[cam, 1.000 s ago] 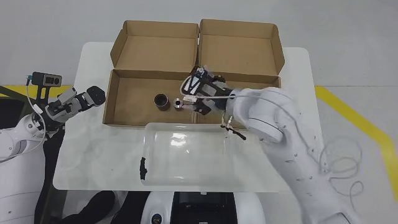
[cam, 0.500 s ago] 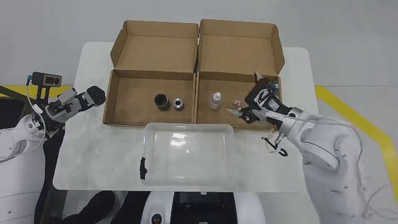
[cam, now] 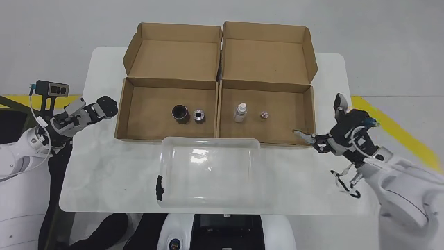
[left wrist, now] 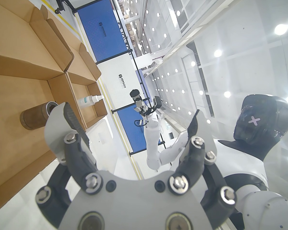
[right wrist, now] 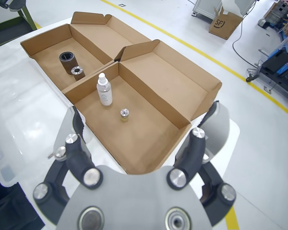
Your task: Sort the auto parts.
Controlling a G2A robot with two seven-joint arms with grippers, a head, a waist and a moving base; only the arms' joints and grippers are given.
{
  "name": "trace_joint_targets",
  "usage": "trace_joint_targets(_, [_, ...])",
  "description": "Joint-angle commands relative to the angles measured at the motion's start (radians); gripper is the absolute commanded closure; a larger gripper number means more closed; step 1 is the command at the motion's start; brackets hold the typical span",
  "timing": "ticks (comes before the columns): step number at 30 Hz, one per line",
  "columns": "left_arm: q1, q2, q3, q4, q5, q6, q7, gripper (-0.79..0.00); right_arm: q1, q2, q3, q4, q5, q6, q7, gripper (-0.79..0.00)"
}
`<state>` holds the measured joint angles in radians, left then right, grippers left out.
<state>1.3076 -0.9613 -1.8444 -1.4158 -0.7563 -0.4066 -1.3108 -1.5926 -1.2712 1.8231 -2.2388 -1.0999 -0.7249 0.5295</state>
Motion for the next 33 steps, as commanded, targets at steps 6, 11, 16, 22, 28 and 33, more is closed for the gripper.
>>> trace_joint_targets(6, [0.0,0.0,0.0,0.0,0.0,0.0,0.0,-0.785,-0.078,0.01,0.109,-0.015,0.032,-0.016,-0.069,-0.785])
trace_joint_targets(11, [0.0,0.0,0.0,0.0,0.0,0.0,0.0,-0.785,-0.118,0.016,0.155,-0.017,0.049,-0.035,-0.108,-0.785])
trace_joint_targets(16, [0.0,0.0,0.0,0.0,0.0,0.0,0.0,-0.785,-0.129,0.019,0.169,-0.014,0.052,-0.04,-0.119,-0.784])
trace_joint_targets(22, [0.0,0.0,0.0,0.0,0.0,0.0,0.0,-0.784,-0.128,0.019,0.168,-0.014,0.052,-0.039,-0.119,-0.785])
trace_joint_targets(28, [0.0,0.0,0.0,0.0,0.0,0.0,0.0,-0.785,-0.128,0.019,0.168,-0.014,0.052,-0.039,-0.119,-0.785])
trace_joint_targets(33, [0.0,0.0,0.0,0.0,0.0,0.0,0.0,-0.785,-0.128,0.019,0.168,-0.014,0.052,-0.039,-0.119,-0.784])
